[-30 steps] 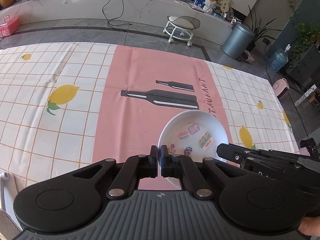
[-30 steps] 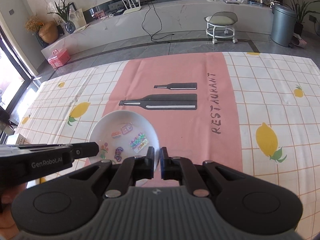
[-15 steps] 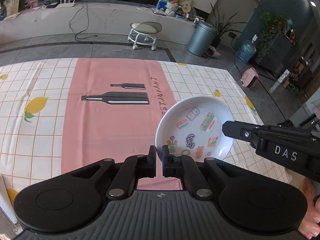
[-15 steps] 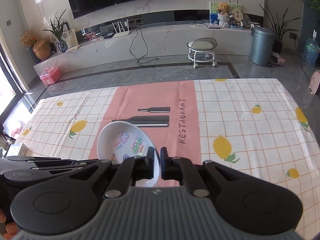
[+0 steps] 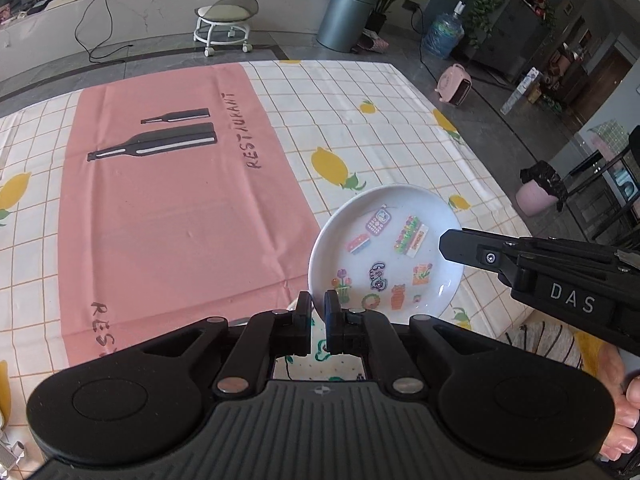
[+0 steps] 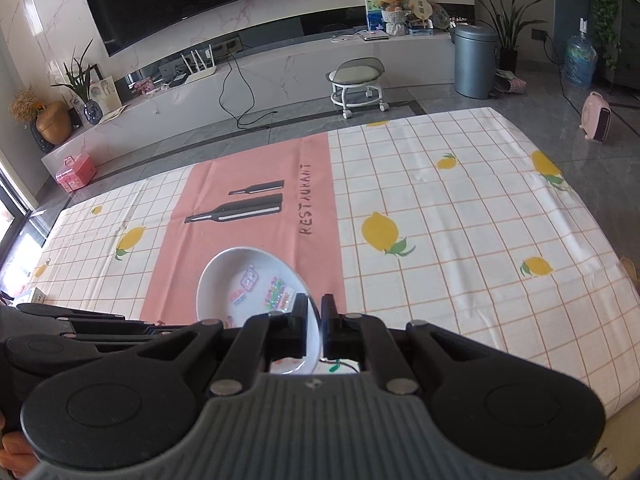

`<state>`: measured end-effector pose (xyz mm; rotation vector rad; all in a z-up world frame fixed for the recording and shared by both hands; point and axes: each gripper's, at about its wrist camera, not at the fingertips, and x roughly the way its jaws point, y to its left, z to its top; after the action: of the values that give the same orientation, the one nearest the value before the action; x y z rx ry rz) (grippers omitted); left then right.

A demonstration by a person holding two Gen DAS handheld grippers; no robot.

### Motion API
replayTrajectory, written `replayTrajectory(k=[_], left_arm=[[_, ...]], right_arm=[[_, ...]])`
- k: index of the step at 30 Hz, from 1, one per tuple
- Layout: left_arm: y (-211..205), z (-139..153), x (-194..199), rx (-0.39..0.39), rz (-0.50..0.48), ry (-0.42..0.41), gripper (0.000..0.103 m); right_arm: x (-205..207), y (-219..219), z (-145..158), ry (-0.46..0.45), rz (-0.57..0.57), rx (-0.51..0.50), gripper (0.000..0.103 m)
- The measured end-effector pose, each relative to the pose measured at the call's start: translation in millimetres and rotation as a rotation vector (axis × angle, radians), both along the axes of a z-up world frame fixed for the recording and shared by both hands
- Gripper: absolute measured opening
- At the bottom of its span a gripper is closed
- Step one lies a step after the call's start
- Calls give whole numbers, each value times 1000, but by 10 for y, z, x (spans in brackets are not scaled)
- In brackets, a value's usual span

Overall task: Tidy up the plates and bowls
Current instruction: 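Lift the sticker plate with the left gripper over the 'Fruity' plate, then lower the sticker plate onto the 'Fruity' plate and open left gripper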

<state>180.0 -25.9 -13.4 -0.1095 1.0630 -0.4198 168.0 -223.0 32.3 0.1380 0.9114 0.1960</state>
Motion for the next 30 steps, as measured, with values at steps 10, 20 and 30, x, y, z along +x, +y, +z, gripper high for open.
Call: replayTrajectory(k=[10, 20, 30], left_arm=[[-317, -350, -64, 108, -88, 60, 8], [-481, -646, -72, 163, -130, 130, 9], [-492, -720, -46, 184, -131, 144, 10]], right_arm=[[-115, -279, -431, 88, -77, 52, 4], [-141, -438, -803, 162, -95, 92, 5], [-104, -456, -960, 191, -96, 106, 5]])
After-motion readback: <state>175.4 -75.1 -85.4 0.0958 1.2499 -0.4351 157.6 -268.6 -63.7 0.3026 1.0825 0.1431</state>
